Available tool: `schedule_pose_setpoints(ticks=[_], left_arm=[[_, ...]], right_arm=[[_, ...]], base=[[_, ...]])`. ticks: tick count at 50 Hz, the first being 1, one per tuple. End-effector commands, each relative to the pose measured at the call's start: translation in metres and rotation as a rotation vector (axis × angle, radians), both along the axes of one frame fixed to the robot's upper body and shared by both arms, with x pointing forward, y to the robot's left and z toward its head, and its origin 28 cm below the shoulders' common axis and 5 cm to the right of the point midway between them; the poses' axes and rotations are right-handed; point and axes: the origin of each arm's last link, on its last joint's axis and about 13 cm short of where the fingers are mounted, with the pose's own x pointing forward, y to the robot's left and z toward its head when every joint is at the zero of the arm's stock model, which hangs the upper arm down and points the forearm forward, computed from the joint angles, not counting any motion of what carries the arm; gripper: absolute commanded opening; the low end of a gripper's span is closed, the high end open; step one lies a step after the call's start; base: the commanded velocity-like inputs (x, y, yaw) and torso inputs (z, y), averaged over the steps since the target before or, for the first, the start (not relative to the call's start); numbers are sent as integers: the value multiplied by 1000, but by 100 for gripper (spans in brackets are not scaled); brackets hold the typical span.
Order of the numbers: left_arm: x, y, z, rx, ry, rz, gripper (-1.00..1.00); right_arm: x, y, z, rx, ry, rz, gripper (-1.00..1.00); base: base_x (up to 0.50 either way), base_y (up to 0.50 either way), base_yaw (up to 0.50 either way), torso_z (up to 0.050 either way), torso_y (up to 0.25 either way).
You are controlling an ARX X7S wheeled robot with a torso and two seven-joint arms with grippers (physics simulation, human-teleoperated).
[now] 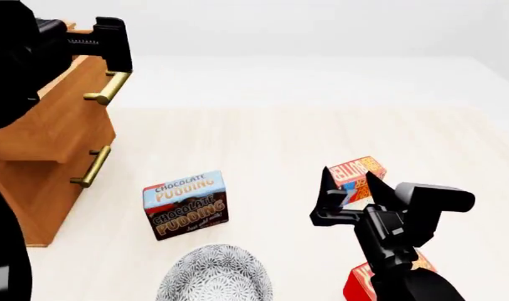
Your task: Put the butter at the front in the top drawer of the cabinet and close it.
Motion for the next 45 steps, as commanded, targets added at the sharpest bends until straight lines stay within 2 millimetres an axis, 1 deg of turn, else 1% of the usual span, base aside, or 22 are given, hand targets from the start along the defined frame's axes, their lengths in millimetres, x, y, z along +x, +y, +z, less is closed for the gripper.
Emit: schedule_pose_setpoints(ticks=[1,10,16,34,38,45], left_arm=[[4,14,9,0,94,52,100],[11,20,10,13,143,69,100],[19,26,11,18,173,93,100],[40,37,-5,1,277,124,100],[43,38,-8,-1,294,126,100],[43,37,-7,8,323,105,100]], right_arm=[[2,0,-1,23,-8,-4,100],[0,-2,0,21,-9,-6,100],[0,-1,0,20,-10,-6,100],[0,-2,-1,22,-11,-1,100],[0,-2,-1,23,-10,0,100],[-1,-2,-2,21,-10,-1,100]], base=[[0,0,0,0,0],[0,0,0,0,0],[0,0,0,0,0],[0,0,0,0,0],[0,0,0,0,0],[0,0,0,0,0]])
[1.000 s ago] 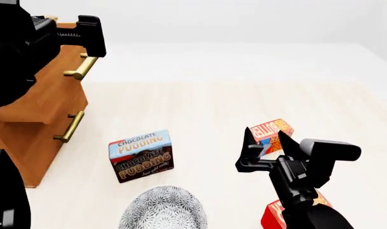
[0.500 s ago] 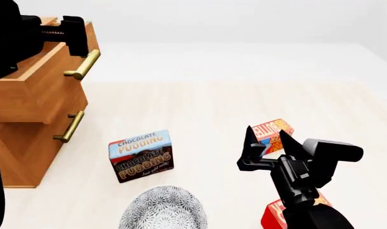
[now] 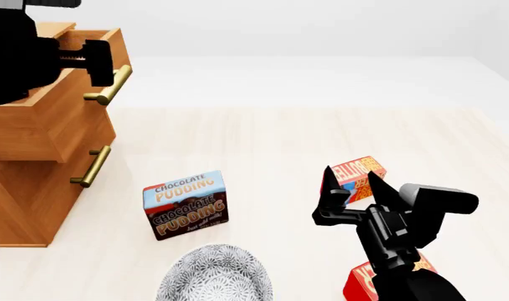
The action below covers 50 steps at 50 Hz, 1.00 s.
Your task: Put the butter at the front in the top drawer of the cabinet and close it.
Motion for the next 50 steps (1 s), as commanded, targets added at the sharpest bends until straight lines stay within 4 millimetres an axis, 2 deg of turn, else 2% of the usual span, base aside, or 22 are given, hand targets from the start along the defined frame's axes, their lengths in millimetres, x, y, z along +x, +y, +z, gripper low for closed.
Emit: schedule_pose_setpoints(ticks=[1,12,26,50], left_arm=[[5,3,-3,7,52,-4,100],[11,7,-2,14,60,22,100],[17,12,-11,11,80,43,100],[15,16,-13,-2,83,48,100]], right_arm=[[-1,0,-1,-1,-1,3,100],[-2,-1,-3,1,2,2,100],[-1,0,-4,2,8,3,100],[-1,2,-3,-4,9,12,100]], base=[[0,0,0,0,0],[0,0,0,0,0],[0,0,0,0,0],[0,0,0,0,0]])
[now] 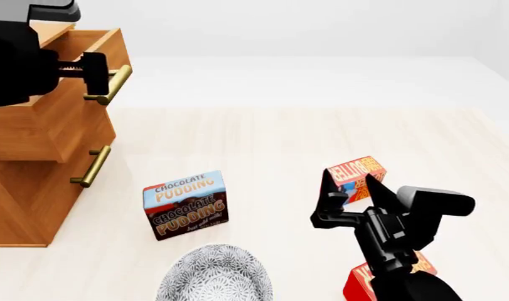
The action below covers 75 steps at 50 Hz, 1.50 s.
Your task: Put the butter at the front in the top drawer of the cabinet and close it.
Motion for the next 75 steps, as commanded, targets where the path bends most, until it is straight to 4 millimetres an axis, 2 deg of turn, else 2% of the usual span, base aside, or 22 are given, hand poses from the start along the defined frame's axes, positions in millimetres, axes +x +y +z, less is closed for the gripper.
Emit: schedule_pose_setpoints(ticks=[1,25,75], left_arm=[[-1,2,-1,-6,0,5,100],[-3,-6,-4,-28,17,-57,100],[12,-21,-15,-62,17,-146,100]], right_arm=[[0,1,0,-2,2,5,100],[0,1,1,3,2,-6,100],[-3,-2,1,9,-3,-26,100]], base=[[0,0,0,0,0],[0,0,0,0,0],[0,0,0,0,0]])
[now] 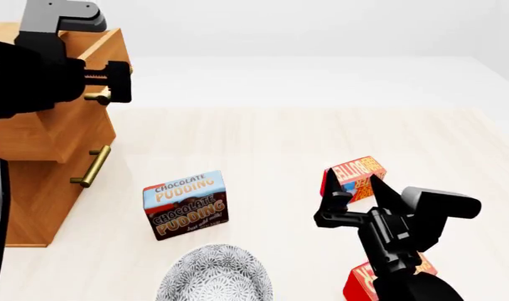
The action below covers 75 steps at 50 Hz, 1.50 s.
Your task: Put the butter at the front in the top drawer of the cabinet and close it.
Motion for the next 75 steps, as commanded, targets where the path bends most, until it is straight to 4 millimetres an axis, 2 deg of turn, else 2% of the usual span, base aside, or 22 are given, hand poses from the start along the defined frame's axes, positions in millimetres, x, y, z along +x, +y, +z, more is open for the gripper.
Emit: schedule_pose_setpoints(ticks=[1,36,54,75], left_arm=[[2,-8,-1,-24,-7,-44,100],[12,-28,3,-31,-15,-123,100],[24,-41,-17,-94,-4,-180,100],[30,-58,-17,-82,7,-240,100]], right_arm=[[-1,0,0,1,0,-2,100],[-1,-3,-2,9,9,-11,100],[-1,-5,-1,8,7,-24,100],[0,-8,-5,24,14,-31,100]], base=[[0,0,0,0,0],[0,0,0,0,0],[0,0,0,0,0],[0,0,0,0,0]])
